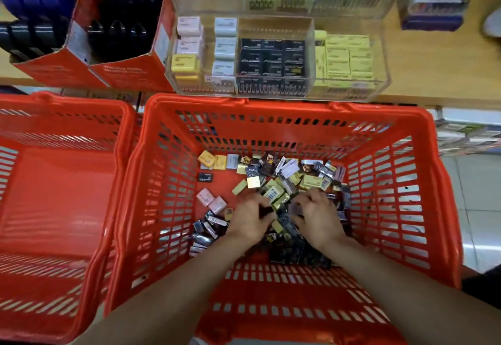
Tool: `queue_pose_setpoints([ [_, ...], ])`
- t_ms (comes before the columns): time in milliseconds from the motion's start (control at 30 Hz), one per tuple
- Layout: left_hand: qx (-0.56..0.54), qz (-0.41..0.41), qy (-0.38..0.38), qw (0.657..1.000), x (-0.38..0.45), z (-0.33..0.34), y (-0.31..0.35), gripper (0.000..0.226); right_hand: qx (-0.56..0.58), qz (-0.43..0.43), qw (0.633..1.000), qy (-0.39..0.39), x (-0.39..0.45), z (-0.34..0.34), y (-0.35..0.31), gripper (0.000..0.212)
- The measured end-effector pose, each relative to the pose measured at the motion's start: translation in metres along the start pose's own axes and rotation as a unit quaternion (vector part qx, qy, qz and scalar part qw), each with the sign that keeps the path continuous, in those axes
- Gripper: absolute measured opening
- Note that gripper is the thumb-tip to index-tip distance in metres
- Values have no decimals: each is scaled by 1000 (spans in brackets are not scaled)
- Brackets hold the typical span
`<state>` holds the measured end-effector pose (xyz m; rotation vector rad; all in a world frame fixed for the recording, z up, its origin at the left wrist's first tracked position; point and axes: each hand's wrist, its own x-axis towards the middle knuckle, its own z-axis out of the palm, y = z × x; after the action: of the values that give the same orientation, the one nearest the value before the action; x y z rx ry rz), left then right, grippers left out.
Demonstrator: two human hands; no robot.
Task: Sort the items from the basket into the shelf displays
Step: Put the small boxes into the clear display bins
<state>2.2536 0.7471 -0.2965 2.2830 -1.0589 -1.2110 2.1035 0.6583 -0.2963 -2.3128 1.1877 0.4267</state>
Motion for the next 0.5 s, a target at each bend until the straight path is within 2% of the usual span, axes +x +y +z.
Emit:
queue_pose_setpoints([
  [33, -104, -44, 5, 994, -1, -6, 0, 16, 29, -6, 999, 15, -1, -1, 0, 22],
  [67, -222, -96, 4, 970, -4, -13, 0, 13, 77, -3, 997, 31, -2, -5, 0, 22],
  [133, -437, -174, -30, 882, -10, -26, 3, 9, 183, 31, 981, 62, -7, -15, 2, 24],
  [167, -509, -193, -46, 837, -12, -31, 4, 11, 217, 53, 972, 71, -10, -20, 4, 25],
  [200, -552, -204, -52, 807, -15, -35, 7, 14, 237, 76, 966, 72, -14, -24, 6, 27],
  [233, -570, -209, -52, 793, -18, -38, 9, 16, 257, 98, 959, 71, -19, -26, 8, 27],
  [267, -564, -209, -50, 797, -21, -39, 12, 19, 279, 118, 951, 69, -23, -28, 11, 27],
  [367, -473, -211, -49, 854, -29, -40, 19, 21, 324, 160, 931, 51, -36, -28, 16, 24],
  [500, -469, -214, -92, 852, -38, -29, 32, 24, 359, 139, 923, 23, -50, -26, -3, 18],
])
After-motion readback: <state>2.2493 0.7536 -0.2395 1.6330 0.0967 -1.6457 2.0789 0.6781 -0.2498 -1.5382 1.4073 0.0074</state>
